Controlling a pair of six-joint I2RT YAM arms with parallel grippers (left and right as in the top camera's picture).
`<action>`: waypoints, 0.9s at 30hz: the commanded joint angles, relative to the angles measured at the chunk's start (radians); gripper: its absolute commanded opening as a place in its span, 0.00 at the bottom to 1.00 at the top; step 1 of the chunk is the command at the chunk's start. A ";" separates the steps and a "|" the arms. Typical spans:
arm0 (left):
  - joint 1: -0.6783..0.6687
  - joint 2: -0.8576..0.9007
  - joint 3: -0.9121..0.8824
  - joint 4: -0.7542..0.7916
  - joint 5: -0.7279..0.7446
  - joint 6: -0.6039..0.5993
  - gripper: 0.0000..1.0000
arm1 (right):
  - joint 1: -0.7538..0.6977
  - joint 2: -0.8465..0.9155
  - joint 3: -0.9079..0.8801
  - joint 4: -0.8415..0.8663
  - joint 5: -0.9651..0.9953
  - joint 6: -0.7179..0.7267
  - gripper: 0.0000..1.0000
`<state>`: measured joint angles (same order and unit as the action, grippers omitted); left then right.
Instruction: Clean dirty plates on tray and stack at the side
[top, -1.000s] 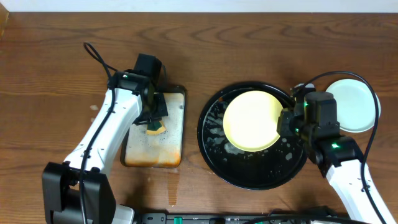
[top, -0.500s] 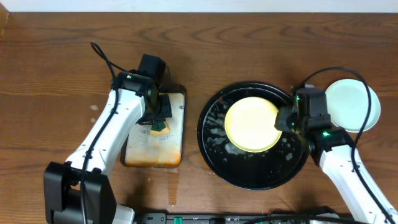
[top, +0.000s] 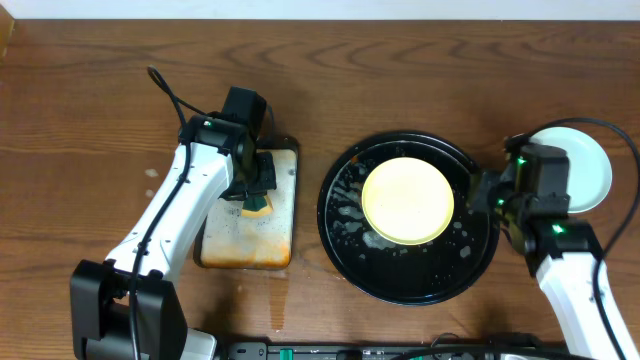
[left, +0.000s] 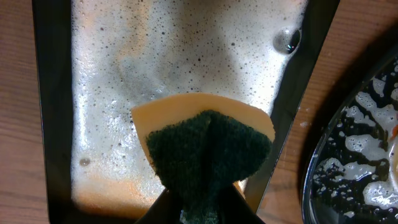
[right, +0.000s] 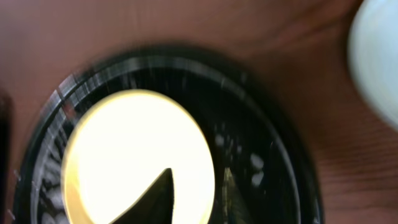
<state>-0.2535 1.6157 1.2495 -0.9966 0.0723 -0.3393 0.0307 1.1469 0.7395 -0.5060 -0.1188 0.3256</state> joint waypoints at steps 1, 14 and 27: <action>-0.002 0.000 -0.004 -0.003 0.000 0.006 0.17 | 0.012 0.121 -0.002 -0.003 -0.074 -0.141 0.31; -0.025 0.000 -0.004 0.050 0.113 0.044 0.17 | 0.012 0.419 -0.002 0.113 -0.096 -0.234 0.11; -0.171 0.000 -0.004 0.076 -0.131 -0.076 0.14 | 0.012 0.455 -0.002 0.117 -0.092 -0.226 0.01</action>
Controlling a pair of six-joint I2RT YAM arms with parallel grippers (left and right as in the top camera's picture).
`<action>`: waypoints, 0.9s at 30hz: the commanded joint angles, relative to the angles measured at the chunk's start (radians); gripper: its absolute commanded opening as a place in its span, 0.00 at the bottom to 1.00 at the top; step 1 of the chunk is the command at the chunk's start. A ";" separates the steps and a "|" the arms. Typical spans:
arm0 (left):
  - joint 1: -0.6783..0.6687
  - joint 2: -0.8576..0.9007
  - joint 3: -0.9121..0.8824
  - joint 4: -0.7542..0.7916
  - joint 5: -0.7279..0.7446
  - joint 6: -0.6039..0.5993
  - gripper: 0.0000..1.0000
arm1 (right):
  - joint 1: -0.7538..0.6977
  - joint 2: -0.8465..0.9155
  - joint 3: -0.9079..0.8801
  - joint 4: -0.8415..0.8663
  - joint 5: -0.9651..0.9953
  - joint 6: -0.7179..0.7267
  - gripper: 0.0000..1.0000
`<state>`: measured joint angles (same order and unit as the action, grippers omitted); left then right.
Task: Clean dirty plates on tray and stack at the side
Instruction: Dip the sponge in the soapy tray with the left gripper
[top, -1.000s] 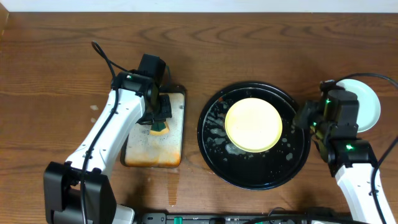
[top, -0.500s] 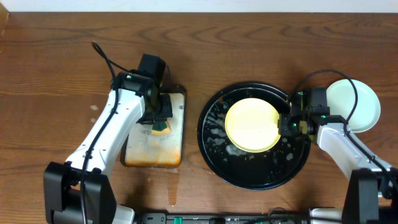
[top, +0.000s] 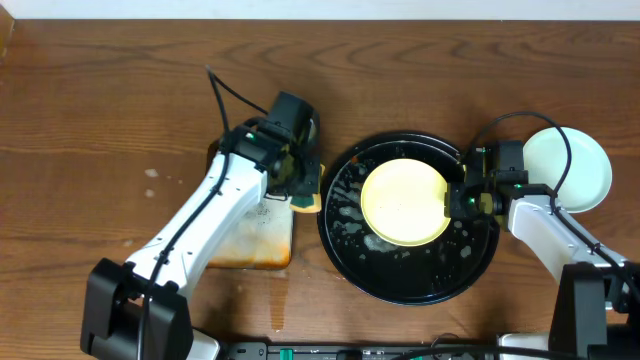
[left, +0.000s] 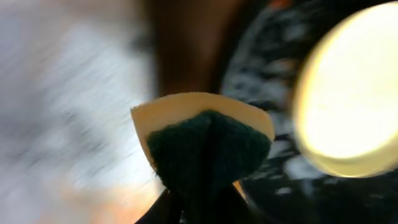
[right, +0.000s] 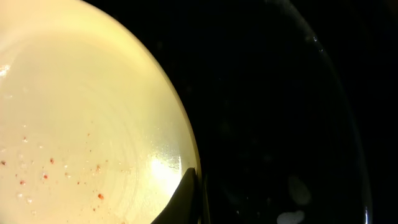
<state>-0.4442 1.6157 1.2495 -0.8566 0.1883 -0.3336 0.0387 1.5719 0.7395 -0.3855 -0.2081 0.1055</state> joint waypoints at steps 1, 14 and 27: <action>0.029 0.001 -0.005 -0.080 -0.294 -0.104 0.13 | 0.004 0.030 -0.002 -0.004 -0.003 -0.006 0.01; 0.114 0.065 -0.267 0.198 -0.192 -0.003 0.09 | 0.004 0.030 -0.002 0.000 -0.003 -0.006 0.01; 0.144 0.133 -0.305 0.257 -0.041 -0.004 0.08 | 0.004 0.030 -0.002 0.000 -0.006 -0.005 0.01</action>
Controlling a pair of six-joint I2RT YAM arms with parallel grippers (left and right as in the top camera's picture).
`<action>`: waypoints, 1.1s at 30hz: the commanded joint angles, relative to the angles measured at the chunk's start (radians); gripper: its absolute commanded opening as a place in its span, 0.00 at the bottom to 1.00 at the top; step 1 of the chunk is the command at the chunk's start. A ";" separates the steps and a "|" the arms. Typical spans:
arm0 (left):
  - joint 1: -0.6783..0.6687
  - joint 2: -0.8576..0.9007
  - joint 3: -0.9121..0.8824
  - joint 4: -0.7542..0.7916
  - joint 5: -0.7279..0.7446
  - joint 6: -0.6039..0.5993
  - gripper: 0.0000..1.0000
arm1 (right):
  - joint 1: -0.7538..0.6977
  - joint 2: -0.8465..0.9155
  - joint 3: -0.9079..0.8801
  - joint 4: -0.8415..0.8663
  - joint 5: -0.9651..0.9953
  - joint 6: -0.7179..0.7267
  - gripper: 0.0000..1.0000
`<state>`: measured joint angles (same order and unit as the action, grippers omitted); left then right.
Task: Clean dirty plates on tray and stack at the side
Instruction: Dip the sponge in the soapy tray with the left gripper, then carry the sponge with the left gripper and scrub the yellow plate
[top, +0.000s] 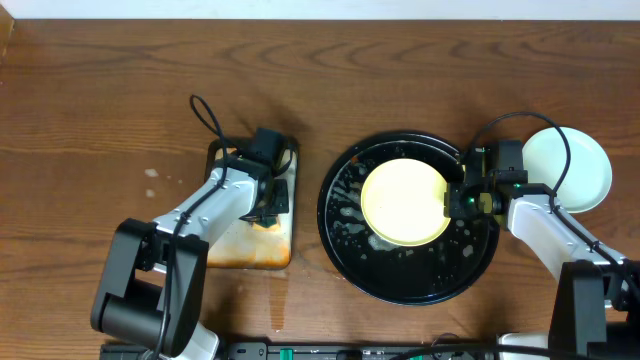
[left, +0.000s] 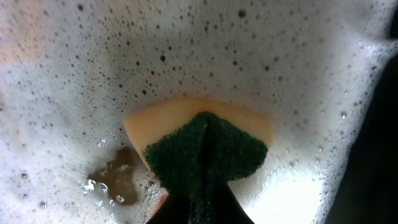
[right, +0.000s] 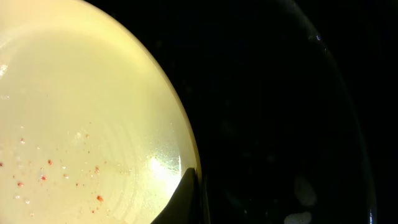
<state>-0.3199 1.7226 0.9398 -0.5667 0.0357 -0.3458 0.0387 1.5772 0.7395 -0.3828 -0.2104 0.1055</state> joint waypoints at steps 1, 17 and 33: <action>0.029 0.019 0.021 -0.056 0.111 0.008 0.08 | 0.004 0.024 -0.002 -0.002 -0.004 -0.006 0.01; 0.034 -0.153 0.203 -0.259 0.080 0.020 0.08 | 0.004 0.024 -0.002 -0.004 -0.005 0.013 0.01; -0.176 -0.143 0.296 -0.132 0.166 -0.100 0.08 | 0.004 0.025 -0.002 0.002 -0.008 0.013 0.01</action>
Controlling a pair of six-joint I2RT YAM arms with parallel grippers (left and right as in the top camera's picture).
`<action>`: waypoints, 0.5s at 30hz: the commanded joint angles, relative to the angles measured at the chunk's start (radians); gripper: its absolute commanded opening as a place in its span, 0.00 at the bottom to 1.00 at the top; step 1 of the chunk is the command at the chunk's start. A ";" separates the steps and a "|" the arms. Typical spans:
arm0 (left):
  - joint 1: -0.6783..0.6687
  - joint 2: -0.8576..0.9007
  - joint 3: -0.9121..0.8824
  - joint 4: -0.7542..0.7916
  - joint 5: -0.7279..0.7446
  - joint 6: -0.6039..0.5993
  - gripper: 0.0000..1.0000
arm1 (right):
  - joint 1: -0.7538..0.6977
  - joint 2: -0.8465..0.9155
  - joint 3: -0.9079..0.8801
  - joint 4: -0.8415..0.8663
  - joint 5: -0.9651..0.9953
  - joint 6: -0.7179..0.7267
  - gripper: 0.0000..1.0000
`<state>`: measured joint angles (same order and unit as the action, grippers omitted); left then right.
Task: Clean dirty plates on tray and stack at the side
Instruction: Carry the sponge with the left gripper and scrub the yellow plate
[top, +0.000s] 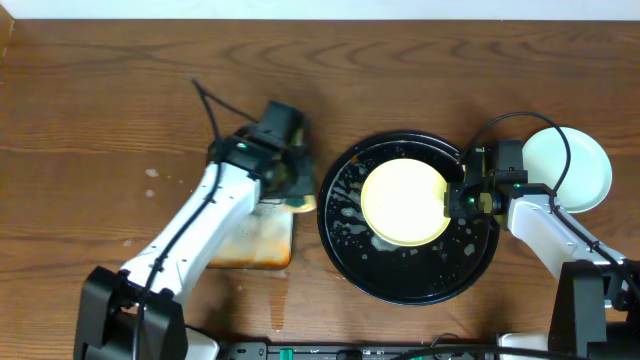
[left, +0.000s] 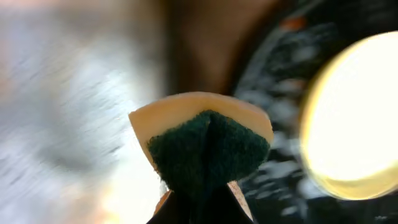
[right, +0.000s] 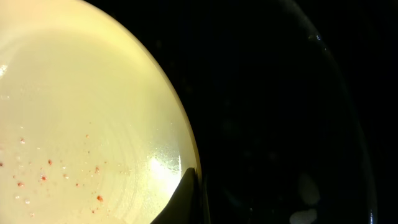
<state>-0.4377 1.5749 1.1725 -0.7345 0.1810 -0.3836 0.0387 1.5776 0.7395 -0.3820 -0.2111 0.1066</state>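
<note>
A yellow plate (top: 405, 200) speckled with red crumbs lies in the round black tray (top: 340, 215). My right gripper (top: 455, 200) is shut on the plate's right rim, seen close in the right wrist view on the yellow plate (right: 81, 118). My left gripper (top: 297, 185) is shut on a yellow and green sponge (left: 205, 140), held above the gap between the soapy dish (top: 250, 240) and the tray's left edge. A clean white plate (top: 580, 168) rests at the far right.
The rectangular soapy dish holds foam and sits left of the tray. Foam patches (top: 345, 205) lie on the tray's floor. Cables trail from both arms. The wooden table (top: 90, 120) stretches to the left.
My left gripper has lifted the sponge out of the foam in the soapy dish and moved right, to the tray's left edge. The right gripper has stayed on the plate's rim.
At first my left gripper held the sponge over the soapy dish and my right gripper hovered at the tray's right edge. Then the right gripper shut on the yellow plate's rim while the sponge was near the tray. The sponge was then in the foam, and now it is beside the tray again.
</note>
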 joint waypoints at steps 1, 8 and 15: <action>-0.080 0.005 0.066 0.066 0.021 -0.082 0.08 | 0.004 0.024 -0.002 0.005 -0.008 0.012 0.01; -0.197 0.077 0.067 0.304 0.116 -0.216 0.08 | 0.023 0.024 -0.002 -0.011 -0.008 0.050 0.01; -0.283 0.252 0.074 0.487 0.254 -0.319 0.08 | 0.064 0.024 -0.002 0.005 -0.006 0.072 0.01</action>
<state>-0.6861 1.7584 1.2270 -0.2802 0.3386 -0.6277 0.0788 1.5799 0.7395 -0.3756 -0.2070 0.1524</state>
